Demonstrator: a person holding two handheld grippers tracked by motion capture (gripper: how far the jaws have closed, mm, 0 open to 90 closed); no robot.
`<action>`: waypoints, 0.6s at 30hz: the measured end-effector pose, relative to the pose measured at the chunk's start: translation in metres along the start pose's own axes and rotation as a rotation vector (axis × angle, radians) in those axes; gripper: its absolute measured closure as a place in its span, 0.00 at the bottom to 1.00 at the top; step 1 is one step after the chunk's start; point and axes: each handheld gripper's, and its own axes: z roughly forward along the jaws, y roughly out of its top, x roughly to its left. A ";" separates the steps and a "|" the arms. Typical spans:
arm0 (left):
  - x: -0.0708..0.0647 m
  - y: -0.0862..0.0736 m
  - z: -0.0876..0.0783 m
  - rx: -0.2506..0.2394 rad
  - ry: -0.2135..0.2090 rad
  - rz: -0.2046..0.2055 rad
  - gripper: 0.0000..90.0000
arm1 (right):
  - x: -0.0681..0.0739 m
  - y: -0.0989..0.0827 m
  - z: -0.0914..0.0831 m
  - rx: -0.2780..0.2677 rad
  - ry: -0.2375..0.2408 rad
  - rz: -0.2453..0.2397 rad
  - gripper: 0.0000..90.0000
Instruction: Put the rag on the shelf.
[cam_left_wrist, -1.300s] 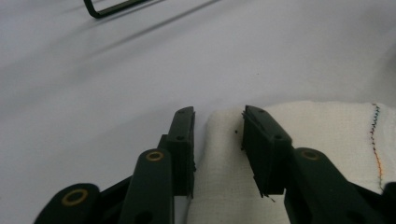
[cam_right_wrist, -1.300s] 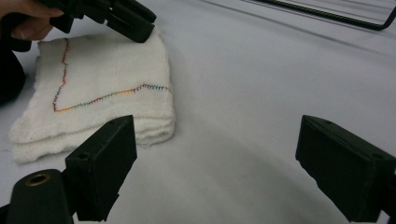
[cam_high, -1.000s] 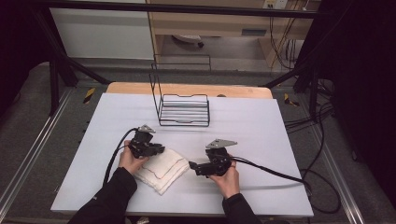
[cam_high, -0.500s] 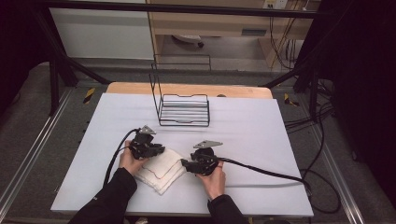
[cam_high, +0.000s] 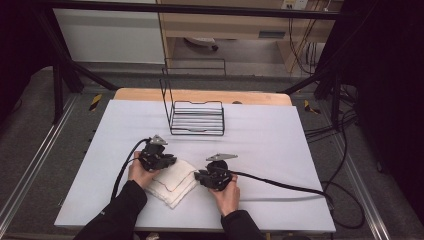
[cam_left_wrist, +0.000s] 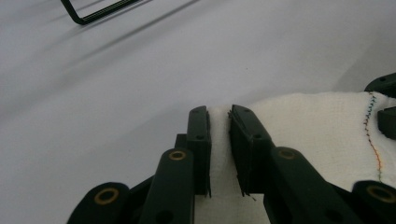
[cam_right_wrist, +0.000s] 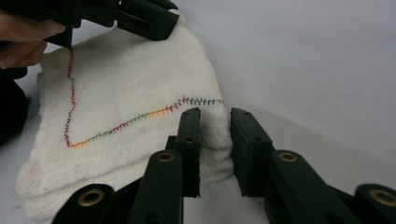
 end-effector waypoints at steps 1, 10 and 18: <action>0.000 0.000 0.000 0.000 -0.001 -0.003 0.86 | 0.000 0.000 0.000 0.001 0.006 0.003 0.87; 0.002 -0.001 -0.006 -0.036 -0.009 -0.043 0.91 | 0.001 0.001 -0.003 -0.010 0.017 -0.002 0.93; 0.002 0.001 -0.030 -0.116 -0.011 -0.053 0.91 | 0.008 0.009 -0.015 -0.065 0.057 -0.036 0.94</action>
